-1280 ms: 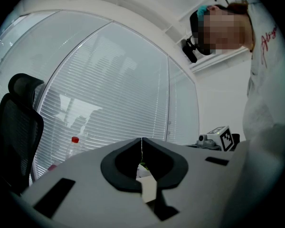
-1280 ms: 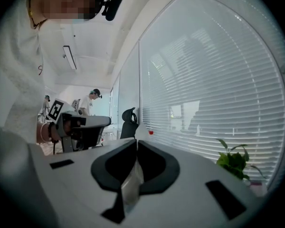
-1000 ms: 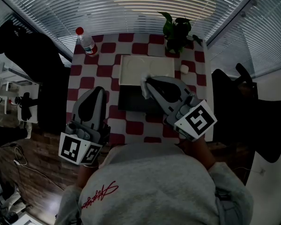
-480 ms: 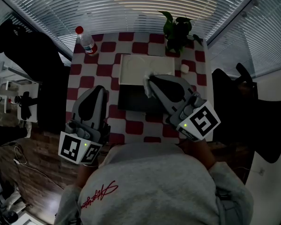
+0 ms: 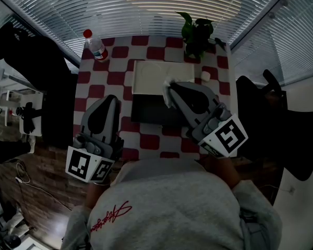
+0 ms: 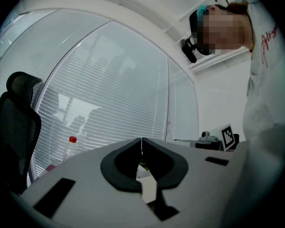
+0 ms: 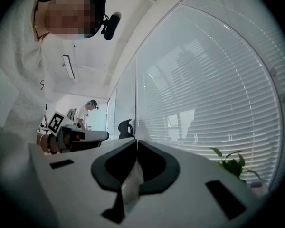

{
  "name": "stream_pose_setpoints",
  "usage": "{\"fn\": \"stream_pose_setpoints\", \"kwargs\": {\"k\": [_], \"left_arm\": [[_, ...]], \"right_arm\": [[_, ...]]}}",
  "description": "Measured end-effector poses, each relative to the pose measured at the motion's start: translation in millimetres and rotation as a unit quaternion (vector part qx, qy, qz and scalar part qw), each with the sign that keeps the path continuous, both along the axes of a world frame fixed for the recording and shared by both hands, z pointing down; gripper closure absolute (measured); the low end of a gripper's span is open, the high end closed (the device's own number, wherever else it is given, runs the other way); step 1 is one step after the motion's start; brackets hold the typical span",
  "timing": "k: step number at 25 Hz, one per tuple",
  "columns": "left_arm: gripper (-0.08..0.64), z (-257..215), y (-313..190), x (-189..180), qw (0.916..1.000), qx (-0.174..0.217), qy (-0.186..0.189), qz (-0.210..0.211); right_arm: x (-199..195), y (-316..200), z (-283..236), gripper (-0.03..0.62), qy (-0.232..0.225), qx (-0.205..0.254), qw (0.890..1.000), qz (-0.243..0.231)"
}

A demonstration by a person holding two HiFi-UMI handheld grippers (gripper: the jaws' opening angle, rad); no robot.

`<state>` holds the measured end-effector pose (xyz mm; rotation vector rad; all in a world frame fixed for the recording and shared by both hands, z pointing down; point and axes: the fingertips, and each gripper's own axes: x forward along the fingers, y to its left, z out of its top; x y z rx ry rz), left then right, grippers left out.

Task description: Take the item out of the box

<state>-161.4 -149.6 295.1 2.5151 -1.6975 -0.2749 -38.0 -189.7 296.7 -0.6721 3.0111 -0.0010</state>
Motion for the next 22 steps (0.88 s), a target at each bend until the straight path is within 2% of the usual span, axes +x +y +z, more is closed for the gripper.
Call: {"fn": "stream_pose_setpoints", "kwargs": {"k": [22], "left_arm": [[0.543, -2, 1, 2, 1.0, -0.002, 0.0, 0.003]], "right_arm": [[12, 1, -11, 0.573, -0.029, -0.001, 1.0, 0.012]]}}
